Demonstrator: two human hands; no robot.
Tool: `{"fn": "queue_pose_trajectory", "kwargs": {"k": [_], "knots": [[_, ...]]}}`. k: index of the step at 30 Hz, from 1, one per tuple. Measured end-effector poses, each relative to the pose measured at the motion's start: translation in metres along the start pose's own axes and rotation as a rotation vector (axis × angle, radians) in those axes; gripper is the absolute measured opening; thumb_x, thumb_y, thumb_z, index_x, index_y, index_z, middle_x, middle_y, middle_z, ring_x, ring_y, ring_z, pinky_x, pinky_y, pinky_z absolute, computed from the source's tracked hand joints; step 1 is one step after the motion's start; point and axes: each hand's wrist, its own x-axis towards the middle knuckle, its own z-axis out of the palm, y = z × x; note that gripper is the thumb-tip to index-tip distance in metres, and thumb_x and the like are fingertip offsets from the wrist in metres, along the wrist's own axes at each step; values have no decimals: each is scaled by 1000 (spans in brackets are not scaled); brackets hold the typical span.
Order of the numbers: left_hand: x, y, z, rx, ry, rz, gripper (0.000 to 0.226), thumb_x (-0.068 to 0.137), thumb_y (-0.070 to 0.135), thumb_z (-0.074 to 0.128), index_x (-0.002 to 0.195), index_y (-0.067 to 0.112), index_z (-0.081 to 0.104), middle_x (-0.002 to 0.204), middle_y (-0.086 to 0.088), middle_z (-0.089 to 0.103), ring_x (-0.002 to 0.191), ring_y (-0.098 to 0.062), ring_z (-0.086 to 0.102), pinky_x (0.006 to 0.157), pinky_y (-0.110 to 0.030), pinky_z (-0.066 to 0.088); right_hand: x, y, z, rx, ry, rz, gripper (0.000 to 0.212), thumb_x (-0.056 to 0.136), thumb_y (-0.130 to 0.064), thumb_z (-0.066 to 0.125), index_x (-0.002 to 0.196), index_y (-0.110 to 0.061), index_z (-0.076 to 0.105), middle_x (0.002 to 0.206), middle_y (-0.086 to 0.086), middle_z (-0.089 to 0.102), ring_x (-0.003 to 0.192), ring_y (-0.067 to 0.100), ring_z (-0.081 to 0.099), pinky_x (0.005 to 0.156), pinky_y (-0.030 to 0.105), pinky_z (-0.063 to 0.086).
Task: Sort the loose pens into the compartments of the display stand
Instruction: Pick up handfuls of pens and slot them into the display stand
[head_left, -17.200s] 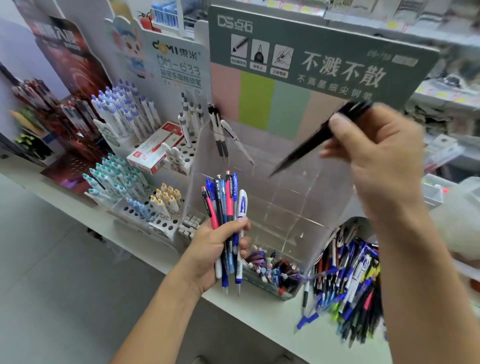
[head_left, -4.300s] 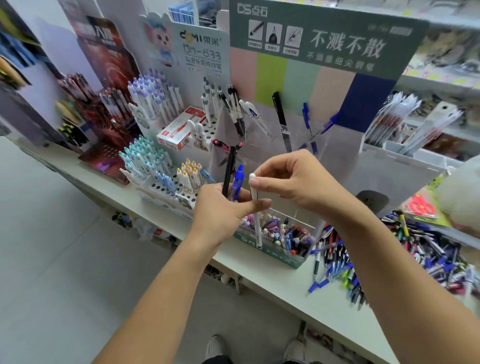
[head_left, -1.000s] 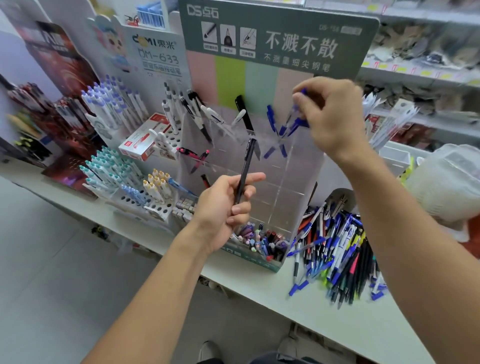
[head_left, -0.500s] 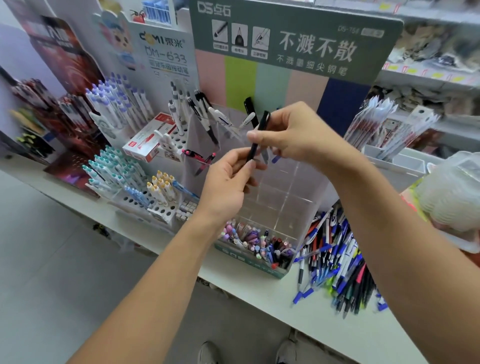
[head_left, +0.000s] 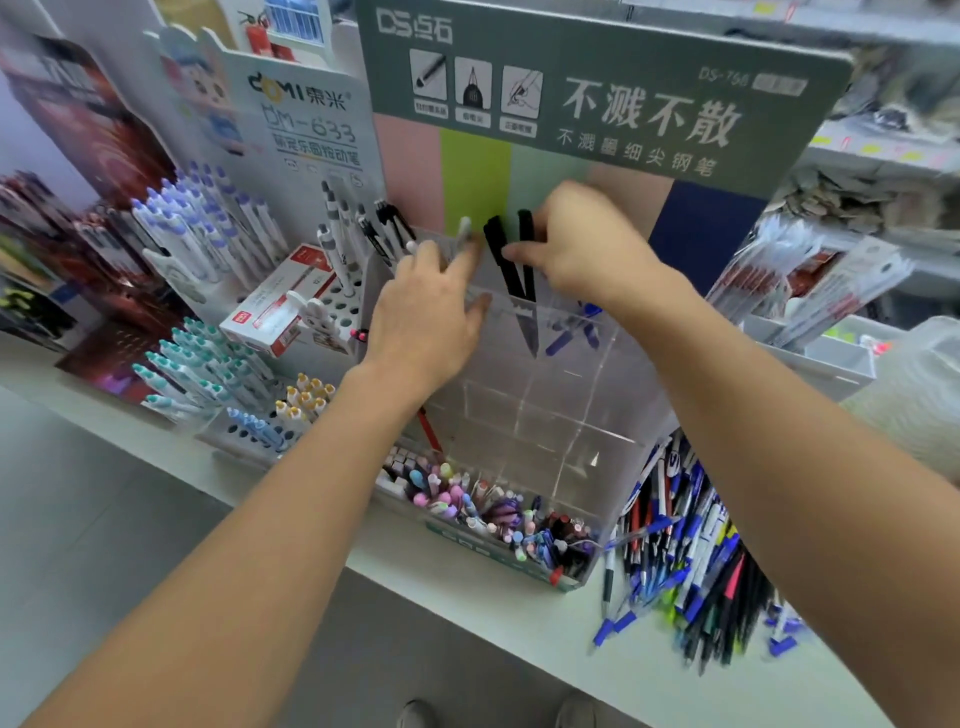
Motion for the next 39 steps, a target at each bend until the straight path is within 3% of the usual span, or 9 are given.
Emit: {"fn": "queue_pose_trajectory", "kwargs": {"k": [4,10,15,18,22,26,32,35,39], "knots": [[-5,-5,-1,-59,45,-93,55,99,30,56,148,12,41,127,-14,50,115,-36,49,92,-49,48,9,-10,6,-150,-91,-43,50,89,-35,75,63,-14,38,62,5,41,53,19,38,50,31,27],[-18,-4,-6,-186,127,-86,63,98,28,59,154,18,34,134,-11,51,118,-28,52,92,-36,45,-9,-1,-2,30,53,-65,30,87,-35,78,90,-6,75,75,9,67,71,25,64,68,37,56],[-68,40,12,-495,314,-96,27,94,25,62,119,16,60,87,1,64,72,-15,59,69,-33,51,-120,34,-18,335,388,-178,26,93,-36,69,82,-13,78,65,-6,67,55,3,57,56,17,44],[-111,90,44,-672,166,25,5,93,18,66,97,16,64,71,5,61,60,-12,56,61,-27,48,-178,83,6,465,522,9,35,95,-31,68,70,-8,72,56,2,63,48,9,51,50,23,39],[-147,158,105,-684,-196,188,3,93,20,67,94,18,64,72,7,60,63,-12,56,63,-35,50,-237,172,52,427,476,408,41,94,-33,68,60,-11,65,51,5,57,47,7,42,52,31,39],[-173,192,175,-355,-631,28,45,91,35,68,126,13,52,120,-8,55,109,-29,56,93,-43,48,-276,221,93,299,112,647,35,91,-35,71,64,-15,66,55,-3,59,52,10,53,57,28,39],[-171,191,219,-192,-686,-215,124,75,39,86,155,-3,2,159,-22,15,147,-37,21,119,-41,25,-297,237,136,290,-122,804,32,88,-33,71,62,-17,64,56,-3,62,60,16,62,62,29,49],[-165,193,232,-207,-747,-328,134,69,28,92,156,-3,-5,159,-23,21,146,-38,27,117,-42,31,-298,241,147,308,-319,825,34,88,-27,68,60,-7,68,50,4,66,55,20,67,60,28,56],[-163,194,248,-195,-744,-418,122,66,27,95,152,-2,13,149,-22,36,136,-36,42,109,-40,41,-292,245,152,344,-228,745,25,88,-23,66,68,-8,68,59,7,68,58,21,69,61,34,59]]}}
